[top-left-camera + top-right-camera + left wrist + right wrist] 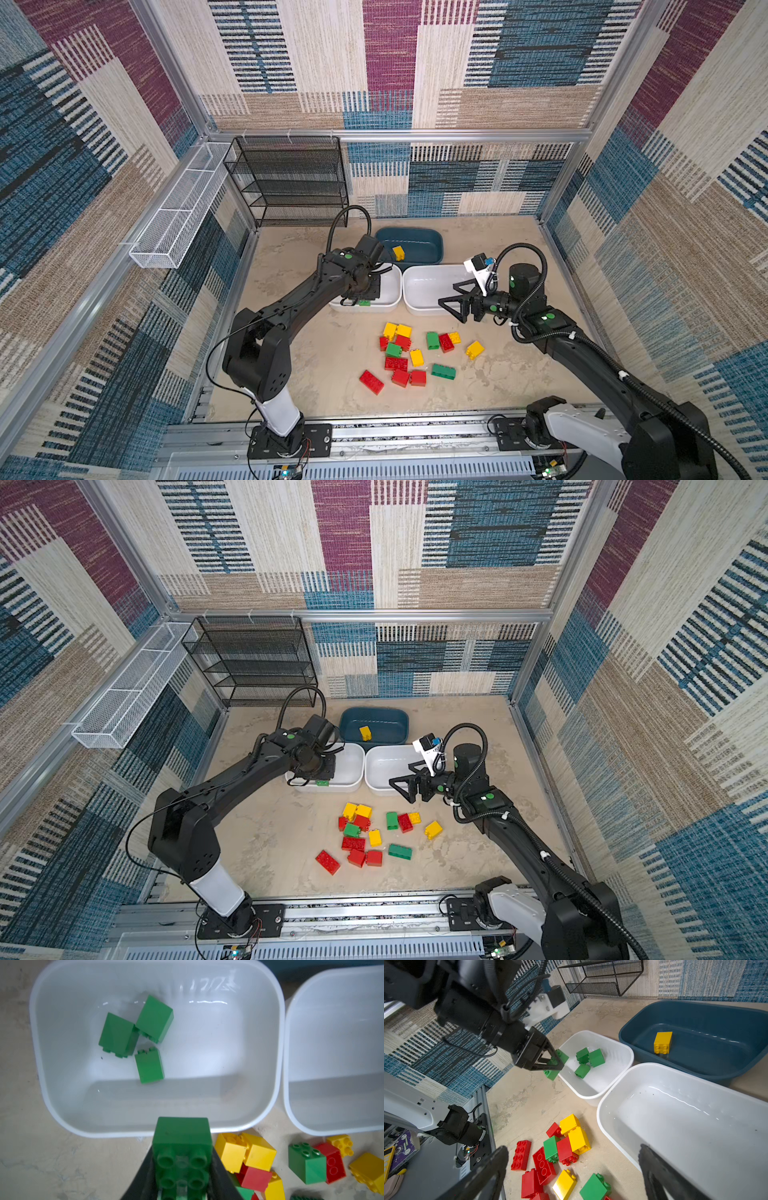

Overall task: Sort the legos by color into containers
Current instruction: 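Carry the green brick into the white bin and release it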

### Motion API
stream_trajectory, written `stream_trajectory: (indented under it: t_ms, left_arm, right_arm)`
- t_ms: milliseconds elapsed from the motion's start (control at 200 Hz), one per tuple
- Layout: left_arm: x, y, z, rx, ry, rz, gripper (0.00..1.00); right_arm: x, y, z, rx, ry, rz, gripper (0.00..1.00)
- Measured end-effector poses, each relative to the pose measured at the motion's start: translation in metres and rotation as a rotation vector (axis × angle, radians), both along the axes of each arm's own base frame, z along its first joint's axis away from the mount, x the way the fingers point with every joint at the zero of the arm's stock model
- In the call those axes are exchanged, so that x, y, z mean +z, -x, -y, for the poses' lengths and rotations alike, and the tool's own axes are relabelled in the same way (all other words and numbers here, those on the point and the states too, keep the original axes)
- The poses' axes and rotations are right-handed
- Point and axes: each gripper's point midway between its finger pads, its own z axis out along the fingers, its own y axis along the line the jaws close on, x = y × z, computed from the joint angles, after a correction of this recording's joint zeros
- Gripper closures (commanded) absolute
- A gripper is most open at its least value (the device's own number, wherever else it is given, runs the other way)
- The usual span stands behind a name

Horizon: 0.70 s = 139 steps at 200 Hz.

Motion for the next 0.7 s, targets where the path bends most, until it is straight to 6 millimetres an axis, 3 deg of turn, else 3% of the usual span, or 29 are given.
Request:
stream_trajectory:
  t_ms: [100, 300, 491, 696]
  left_arm:
    - [-0.011, -0.024, 0.007, -0.042, 0.006, -0.004, 0.69]
    - [-0.042, -0.036, 0.025, -0.116, 0.021, -0.070, 0.68]
    - [-0.062, -0.041, 0.015, -0.148, -0.071, -0.080, 0.65]
    - [-0.072, -0.045, 0.007, -0.177, -0.140, -0.081, 0.48]
  right_arm:
    - [0.000, -0.001, -0.001, 0.003, -0.001, -0.003, 0.01]
    - [0.002, -0.002, -0.001, 0.005, 0.004, 0.010, 0.01]
    - [0.000, -0.003, 0.000, -0.002, 0.013, 0.015, 0.01]
    - [-0.001, -0.002, 0.001, -0.005, 0.014, 0.012, 0.01]
